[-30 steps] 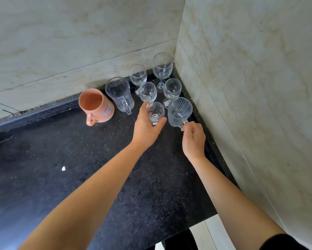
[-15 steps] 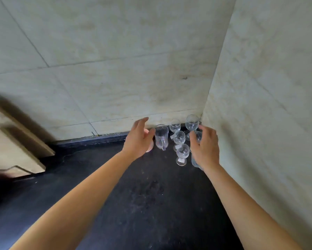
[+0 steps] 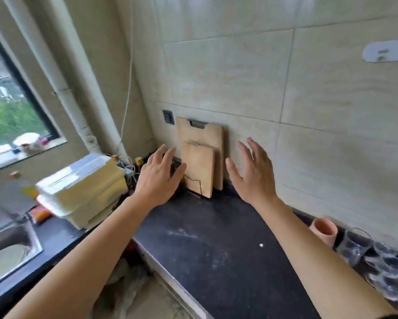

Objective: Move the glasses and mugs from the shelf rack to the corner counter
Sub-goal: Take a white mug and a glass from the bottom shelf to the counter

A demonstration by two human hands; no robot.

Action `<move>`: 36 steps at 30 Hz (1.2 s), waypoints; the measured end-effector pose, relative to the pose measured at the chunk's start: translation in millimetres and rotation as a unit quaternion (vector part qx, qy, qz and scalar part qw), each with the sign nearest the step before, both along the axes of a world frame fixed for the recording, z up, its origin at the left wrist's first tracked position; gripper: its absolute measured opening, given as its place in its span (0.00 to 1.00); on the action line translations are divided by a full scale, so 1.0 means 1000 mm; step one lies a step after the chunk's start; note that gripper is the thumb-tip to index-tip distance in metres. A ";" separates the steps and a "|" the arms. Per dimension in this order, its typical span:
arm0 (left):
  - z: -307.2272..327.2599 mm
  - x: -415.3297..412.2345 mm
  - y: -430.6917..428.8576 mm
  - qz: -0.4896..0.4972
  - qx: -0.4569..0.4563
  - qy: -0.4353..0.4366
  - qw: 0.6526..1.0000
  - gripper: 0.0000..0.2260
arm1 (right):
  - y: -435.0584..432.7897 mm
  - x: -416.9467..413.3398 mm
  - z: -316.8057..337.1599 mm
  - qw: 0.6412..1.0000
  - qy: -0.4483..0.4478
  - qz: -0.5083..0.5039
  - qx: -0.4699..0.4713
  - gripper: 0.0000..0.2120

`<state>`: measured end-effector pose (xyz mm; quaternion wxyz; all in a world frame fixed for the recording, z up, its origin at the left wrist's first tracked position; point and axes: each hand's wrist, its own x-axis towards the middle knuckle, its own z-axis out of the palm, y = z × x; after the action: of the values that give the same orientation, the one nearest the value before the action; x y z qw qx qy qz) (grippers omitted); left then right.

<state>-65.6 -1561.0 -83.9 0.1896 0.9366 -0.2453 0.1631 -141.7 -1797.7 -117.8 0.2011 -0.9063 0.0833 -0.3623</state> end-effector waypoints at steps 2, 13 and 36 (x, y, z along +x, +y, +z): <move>0.007 -0.005 0.082 0.063 -0.011 -0.004 0.998 0.30 | 0.071 0.019 0.013 0.999 -0.003 0.048 -0.017 0.29; 0.005 -0.111 0.555 0.323 -0.041 -0.033 0.945 0.36 | 0.543 0.063 0.026 0.952 -0.021 0.300 -0.063 0.30; -0.057 -0.135 1.073 0.597 -0.085 0.043 0.796 0.31 | 1.165 0.147 -0.043 0.806 0.072 0.583 -0.078 0.33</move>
<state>-201.0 -487.9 -140.6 0.1437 0.8833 0.3864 0.2233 4.9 -633.2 -160.4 0.2969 -0.8206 -0.4745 -0.1156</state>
